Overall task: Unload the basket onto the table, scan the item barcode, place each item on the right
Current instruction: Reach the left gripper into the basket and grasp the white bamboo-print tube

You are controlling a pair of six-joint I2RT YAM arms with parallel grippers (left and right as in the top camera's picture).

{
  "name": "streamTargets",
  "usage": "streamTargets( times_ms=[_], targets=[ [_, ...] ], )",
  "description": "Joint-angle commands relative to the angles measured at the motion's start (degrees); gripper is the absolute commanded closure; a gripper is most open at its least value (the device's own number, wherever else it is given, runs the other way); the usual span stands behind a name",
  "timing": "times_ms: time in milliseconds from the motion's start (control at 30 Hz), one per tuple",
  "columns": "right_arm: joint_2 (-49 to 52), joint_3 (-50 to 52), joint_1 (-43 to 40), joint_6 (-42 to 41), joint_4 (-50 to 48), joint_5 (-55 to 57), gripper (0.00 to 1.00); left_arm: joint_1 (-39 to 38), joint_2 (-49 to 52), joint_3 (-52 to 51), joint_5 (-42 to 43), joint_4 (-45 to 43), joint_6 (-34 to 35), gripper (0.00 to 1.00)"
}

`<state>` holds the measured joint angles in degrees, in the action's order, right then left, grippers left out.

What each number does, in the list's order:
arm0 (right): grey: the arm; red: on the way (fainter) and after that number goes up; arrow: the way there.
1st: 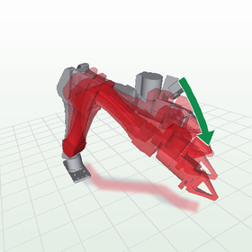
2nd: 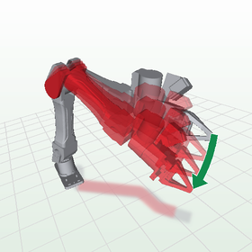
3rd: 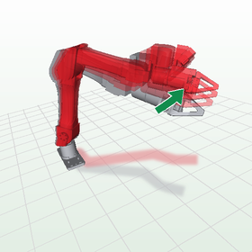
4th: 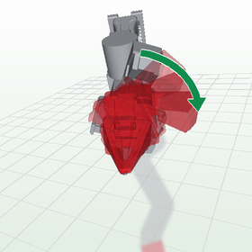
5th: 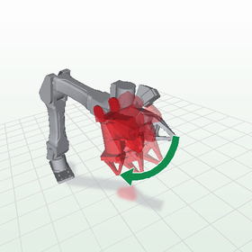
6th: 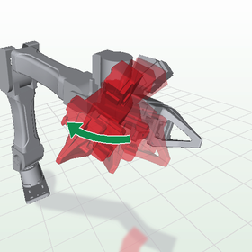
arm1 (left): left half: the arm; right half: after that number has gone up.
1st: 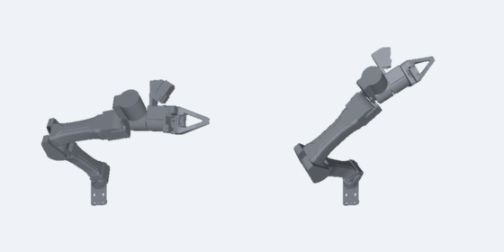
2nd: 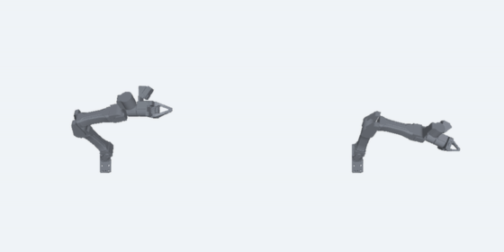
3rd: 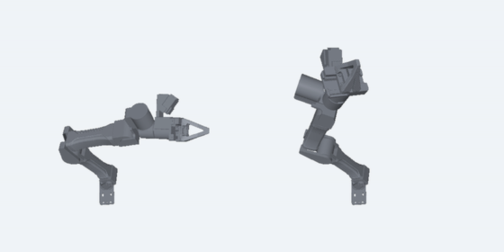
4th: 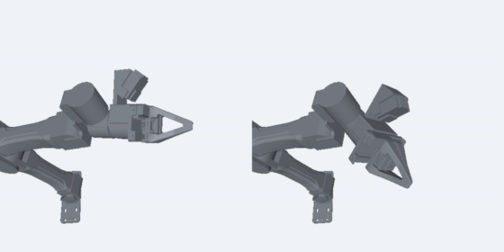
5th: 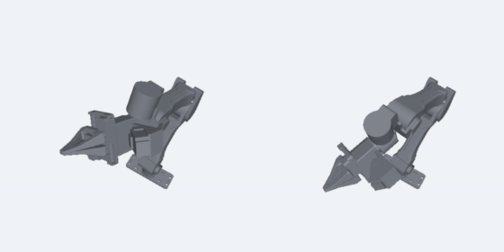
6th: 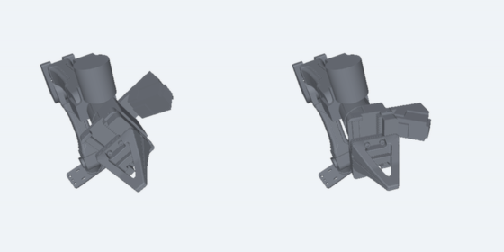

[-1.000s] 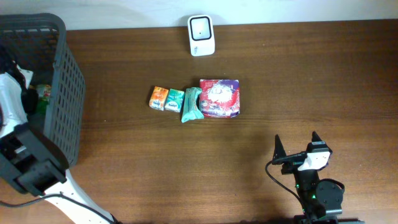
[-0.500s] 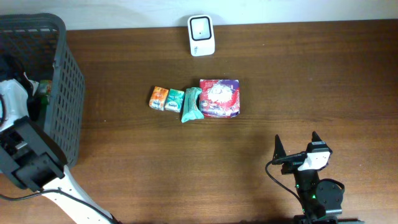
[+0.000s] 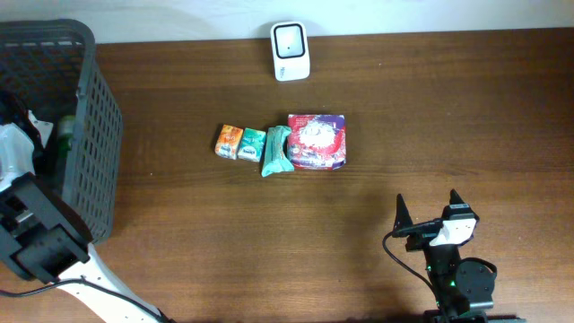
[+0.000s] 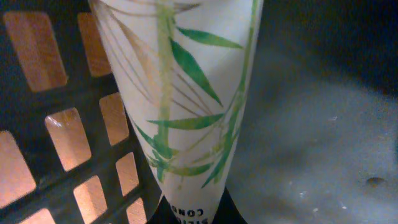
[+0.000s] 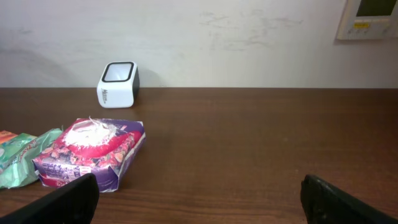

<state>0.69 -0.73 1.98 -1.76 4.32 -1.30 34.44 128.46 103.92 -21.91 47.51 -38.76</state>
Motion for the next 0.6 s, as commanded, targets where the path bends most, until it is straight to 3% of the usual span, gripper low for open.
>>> streamTargets(
  times_ms=[0, 100, 167, 233, 367, 567],
  targets=[
    [-0.3, 0.4, 0.2, -0.6, 0.2, 0.5, 0.02, -1.5, -1.8, -2.0, 3.8, 1.8, 9.4, 1.0],
    [-0.3, 0.4, 0.2, -0.6, 0.2, 0.5, 0.02, -3.6, -9.2, -2.0, 5.0, 1.9, 14.1, 1.0],
    [-0.3, 0.4, 0.2, -0.6, 0.2, 0.5, 0.01, -4.0, -14.2, -2.0, 10.5, 1.8, 14.1, 1.0],
    [-0.3, 0.4, 0.2, -0.6, 0.2, 0.5, 0.01, -3.9, -20.2, -2.0, 17.2, 1.6, 18.4, 1.0],
    [-0.3, 0.4, 0.2, -0.6, 0.2, 0.5, 0.01, -3.9, -30.8, -2.0, 20.4, 0.5, 28.5, 1.0],
    [-0.3, 0.4, 0.2, -0.6, 0.2, 0.5, 0.01, -4.0, -43.6, -2.0, 47.9, 0.5, 37.8, 1.0]
  ],
)
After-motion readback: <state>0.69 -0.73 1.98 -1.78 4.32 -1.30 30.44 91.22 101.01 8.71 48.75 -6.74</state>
